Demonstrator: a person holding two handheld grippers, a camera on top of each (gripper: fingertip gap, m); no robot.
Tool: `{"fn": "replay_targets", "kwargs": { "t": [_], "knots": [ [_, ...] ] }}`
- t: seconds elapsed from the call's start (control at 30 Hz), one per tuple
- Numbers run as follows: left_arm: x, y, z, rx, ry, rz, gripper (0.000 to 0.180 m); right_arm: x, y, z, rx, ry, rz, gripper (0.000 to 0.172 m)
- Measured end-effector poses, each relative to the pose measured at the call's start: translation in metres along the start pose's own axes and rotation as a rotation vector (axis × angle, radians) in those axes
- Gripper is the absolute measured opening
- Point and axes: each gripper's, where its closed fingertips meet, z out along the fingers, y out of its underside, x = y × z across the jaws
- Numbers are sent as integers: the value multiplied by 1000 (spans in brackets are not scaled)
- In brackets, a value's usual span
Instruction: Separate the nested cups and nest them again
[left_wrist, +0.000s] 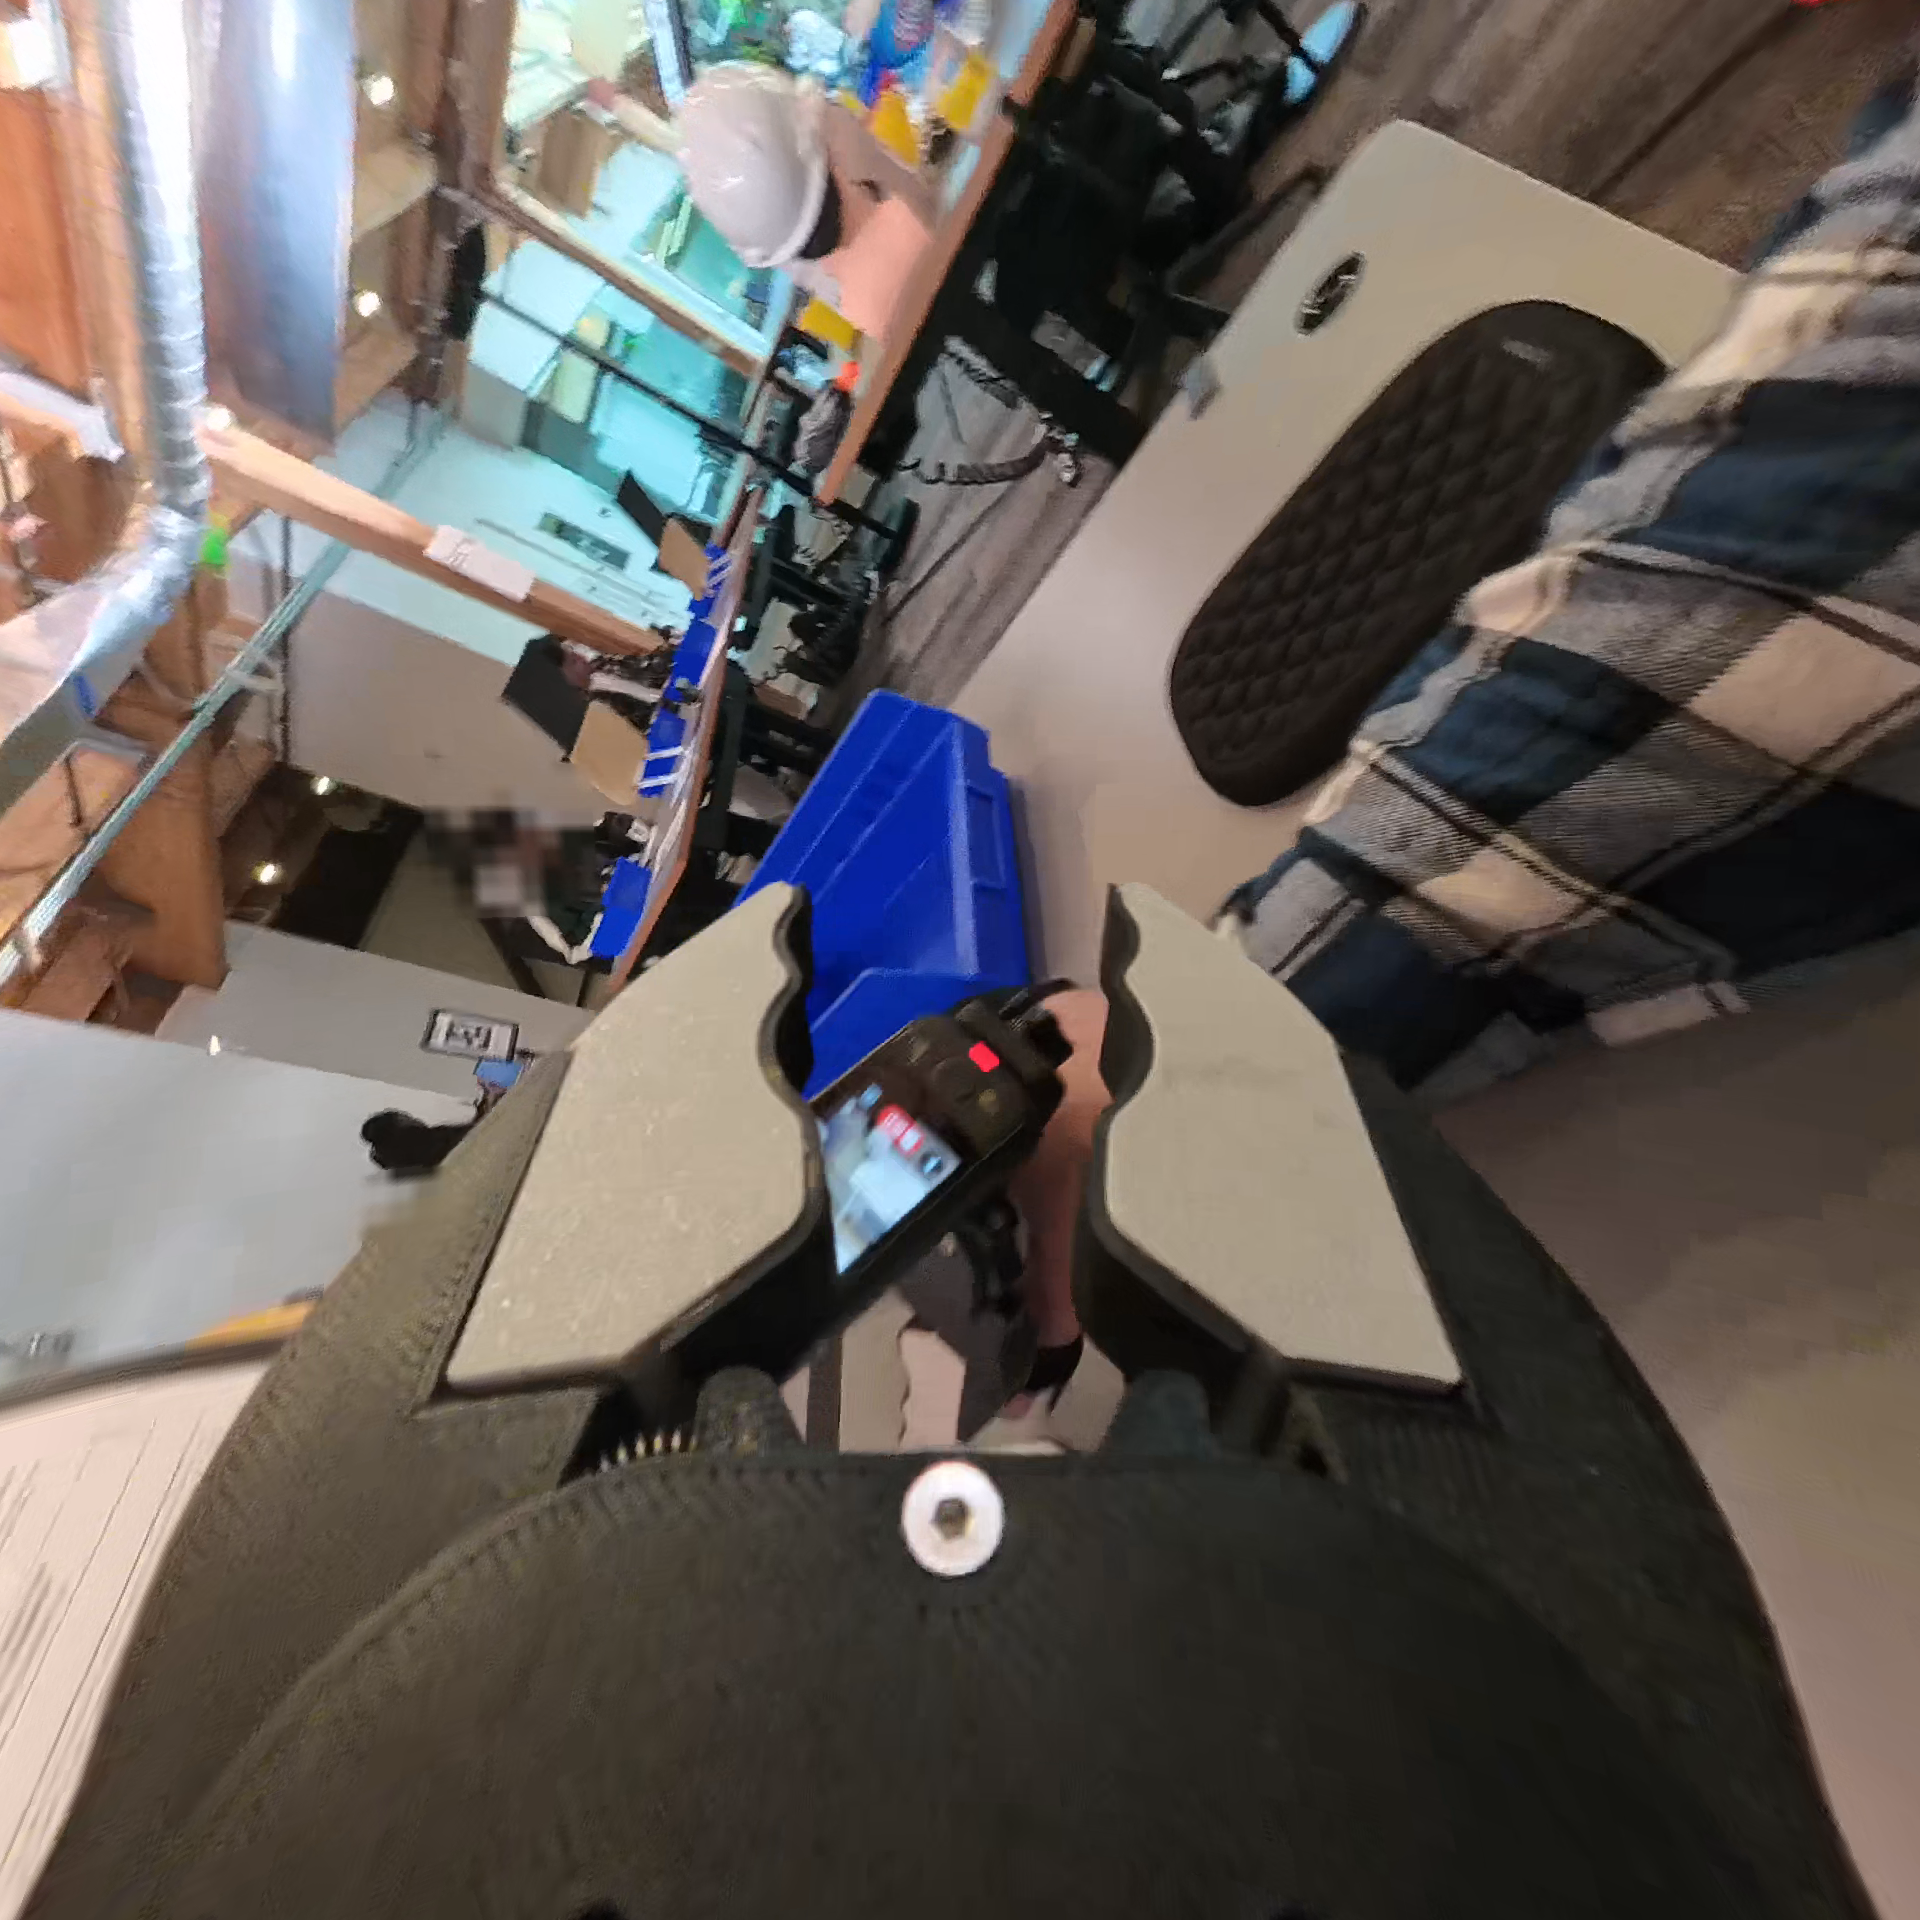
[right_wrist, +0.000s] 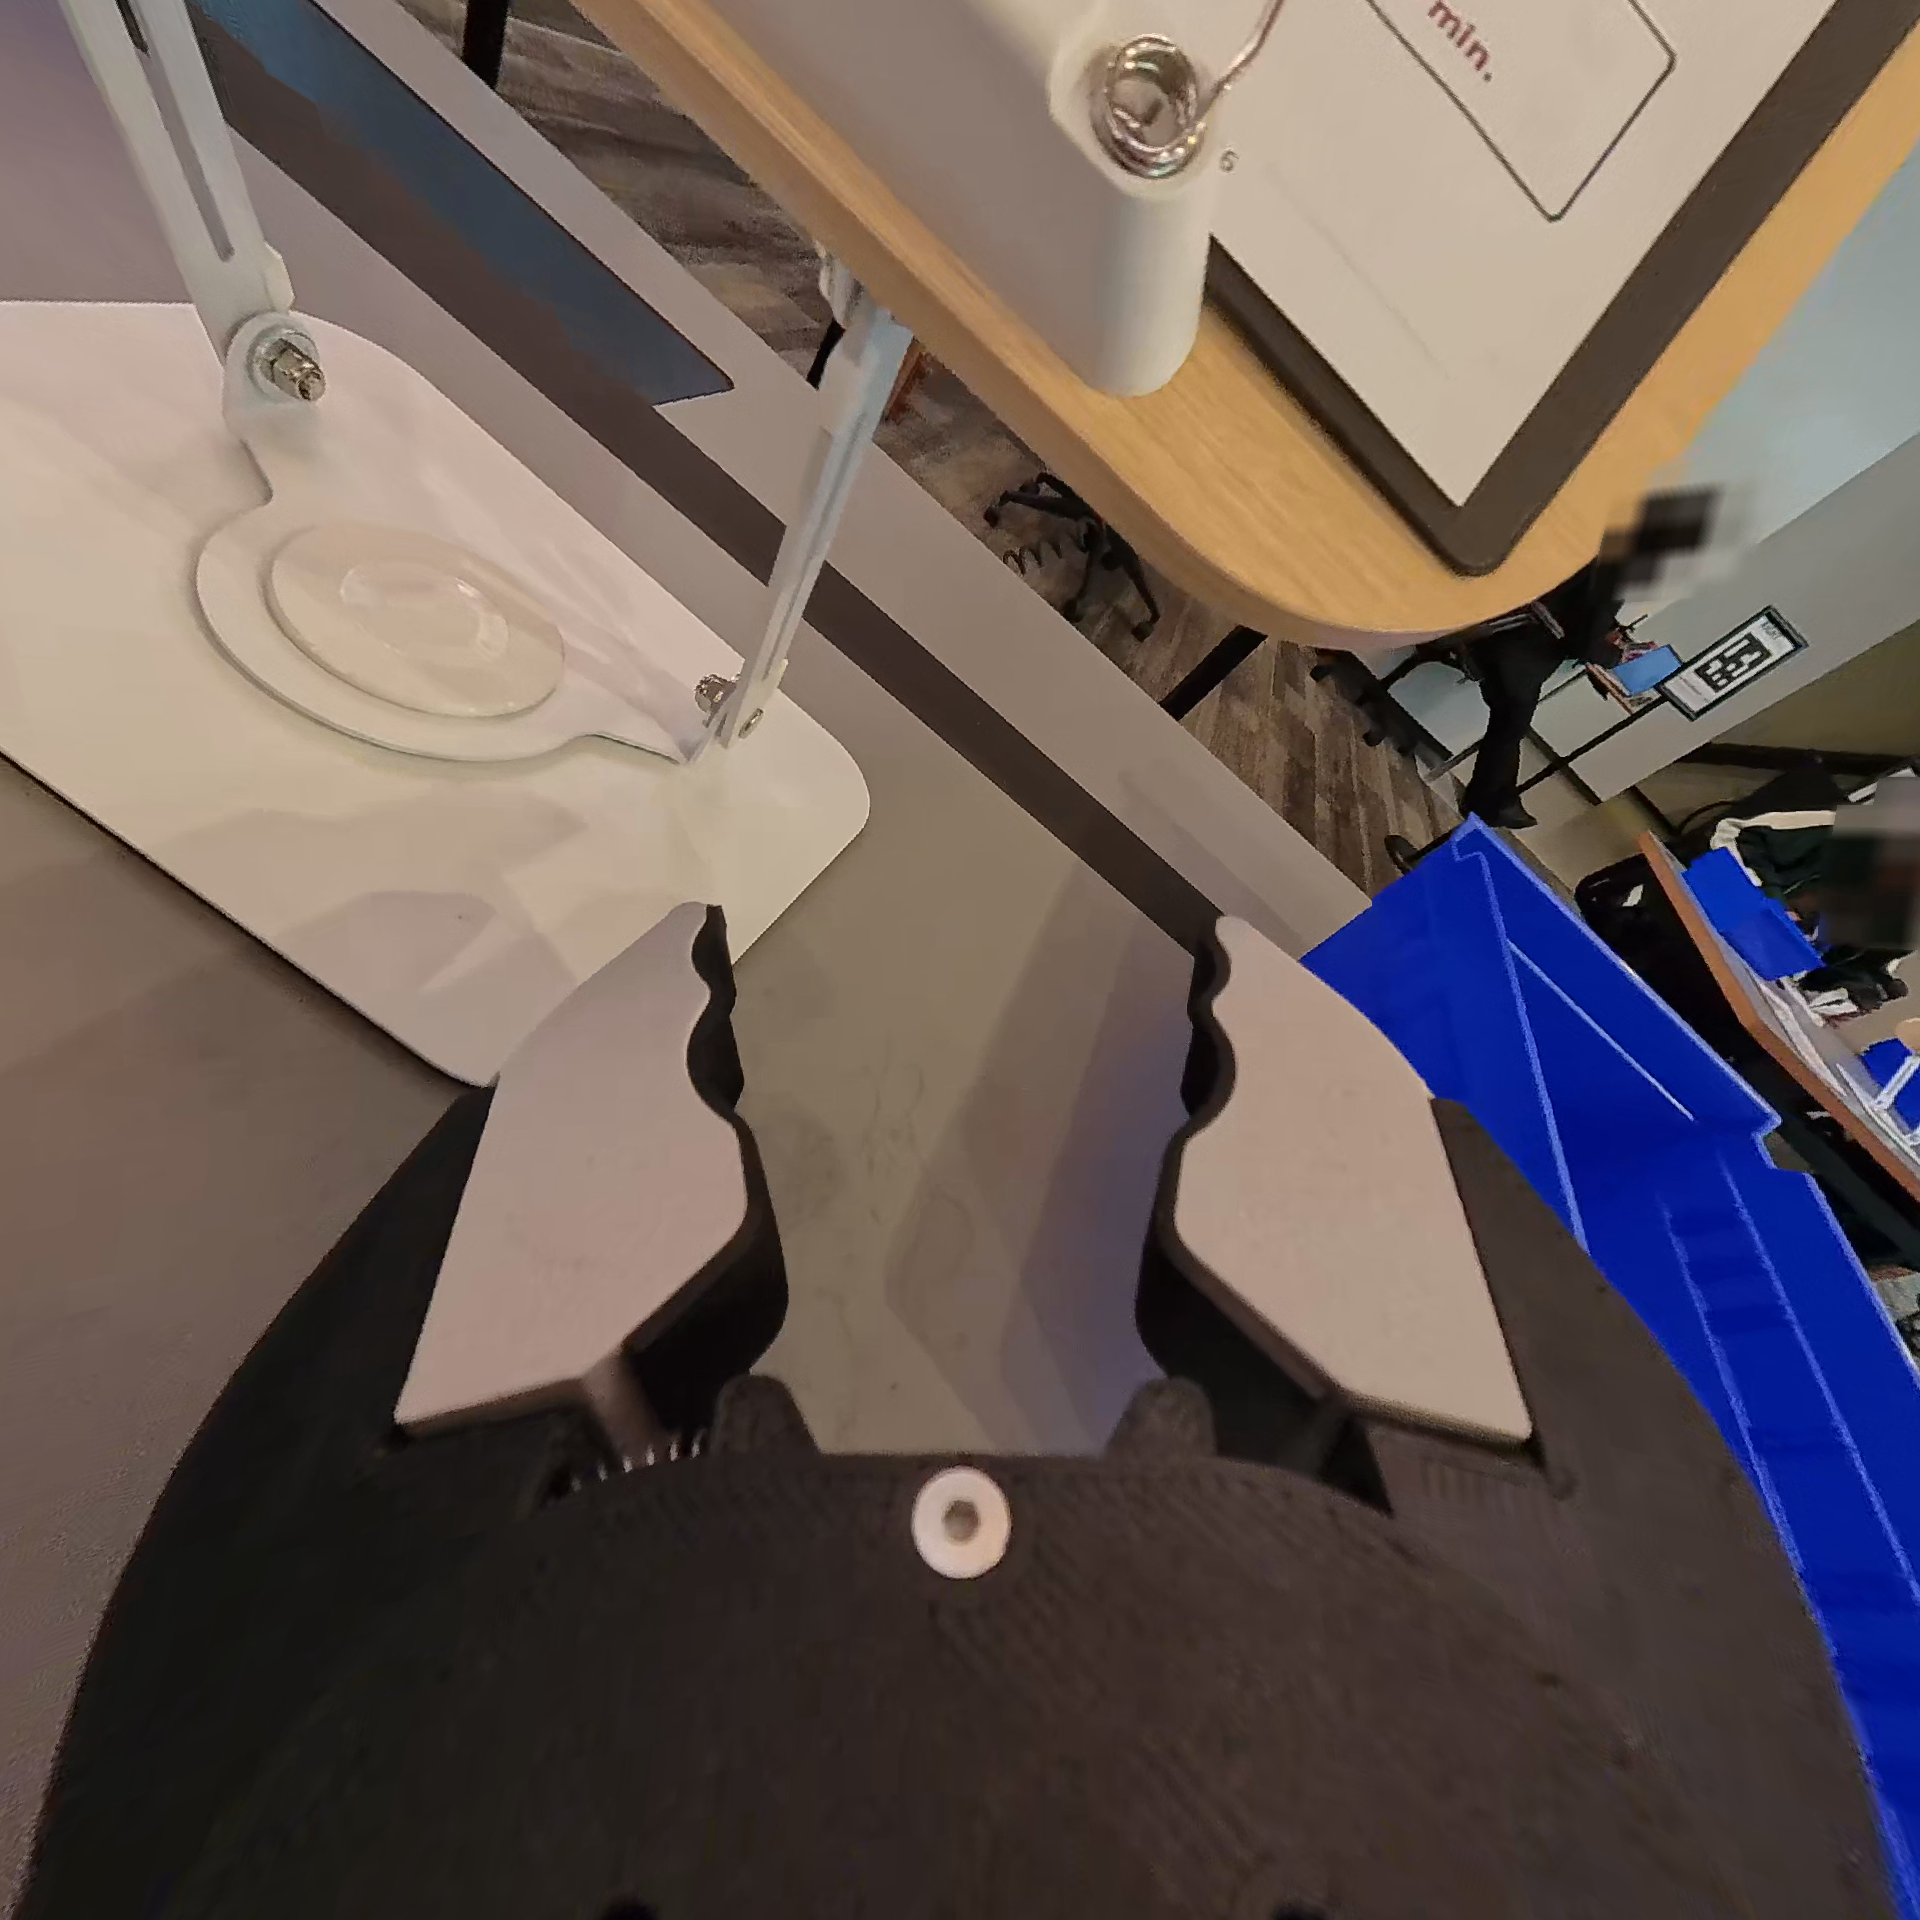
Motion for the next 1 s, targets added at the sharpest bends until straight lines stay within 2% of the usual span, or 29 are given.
{"fn": "replay_targets", "kwargs": {
  "t": [0.1,0.23,0.37,0.5,0.6,0.73,0.9,1.0],
  "knots": [
    [-25,16,-22,-20,-88,-101,56,4,1,-1,3,8,17,86],
    [-48,56,-55,-92,-229,-229,65,5,2,0,5,7,44,88],
    [-70,107,-97,-160,-445,-398,88,12,5,1,16,10,126,92],
    [-87,179,-141,-250,-683,-650,126,25,9,1,41,27,245,98],
    [-89,237,-175,-343,-874,-814,132,32,14,2,42,34,313,101],
    [-82,289,-215,-491,-1070,-892,133,32,18,4,36,22,351,101],
    [-60,339,-240,-652,-1134,-997,138,26,20,8,24,4,344,101],
    [-53,355,-247,-709,-1144,-1022,140,26,23,9,16,-3,357,101]
  ]
}}
